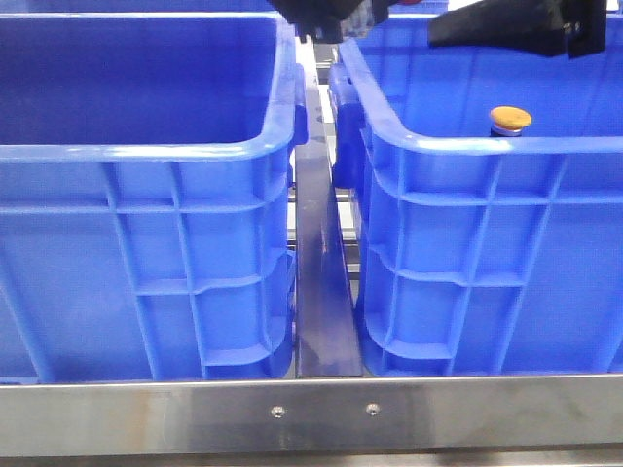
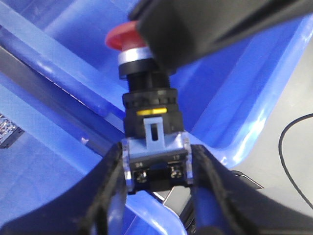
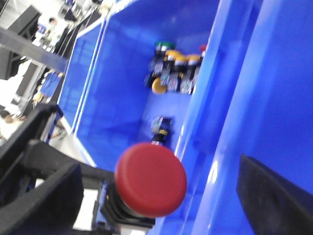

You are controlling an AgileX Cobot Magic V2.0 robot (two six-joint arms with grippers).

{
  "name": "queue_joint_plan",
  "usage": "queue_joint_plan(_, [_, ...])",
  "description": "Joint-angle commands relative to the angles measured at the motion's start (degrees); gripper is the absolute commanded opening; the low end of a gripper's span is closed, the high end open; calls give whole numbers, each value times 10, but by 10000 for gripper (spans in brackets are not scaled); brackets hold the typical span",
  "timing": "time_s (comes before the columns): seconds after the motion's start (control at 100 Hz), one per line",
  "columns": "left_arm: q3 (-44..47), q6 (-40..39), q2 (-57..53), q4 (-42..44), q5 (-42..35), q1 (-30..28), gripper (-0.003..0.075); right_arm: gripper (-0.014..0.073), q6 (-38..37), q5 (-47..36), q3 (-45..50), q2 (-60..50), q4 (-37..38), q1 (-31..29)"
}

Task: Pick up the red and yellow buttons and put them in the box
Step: 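Grasp the red button cap with the right gripper from the left gripper, then carry the red button with the right gripper over the bin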

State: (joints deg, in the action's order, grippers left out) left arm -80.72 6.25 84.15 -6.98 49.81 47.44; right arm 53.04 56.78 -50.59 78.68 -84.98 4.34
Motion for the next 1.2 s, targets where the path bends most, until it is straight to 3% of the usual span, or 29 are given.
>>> queue_joint_plan(0.0, [-15,0,-27,-11,-36,6,146,654,1,35,-21,-10,-33,-2])
queue_joint_plan(0.19, [-15,0,-27,-11,-36,6,146,612,12,26,-21,-10,-55,-2])
queue_joint_plan(0.42, [-15,0,-27,-11,-36,6,146,299,13,30,-21,-10,-61,-2])
queue_joint_plan(0.57, [-15,0,-27,-11,-36,6,158,276,13,30,-21,-10,-61,-2])
queue_joint_plan(0.64, [-15,0,-27,-12,-32,6,227,276,13,30,-21,-10,-61,-2])
queue_joint_plan(0.8, [-15,6,-27,-12,-21,6,588,276,13,28,-21,-10,-61,-2])
queue_joint_plan(0.86, [-15,6,-28,-8,-17,6,673,276,18,23,-23,-10,-61,-3])
queue_joint_plan(1.07, [-15,6,-39,-8,-11,6,657,276,108,14,-58,-11,-56,-57])
queue_joint_plan(1.19, [-15,6,-44,-6,-11,6,657,276,200,-22,-68,-21,-41,-106])
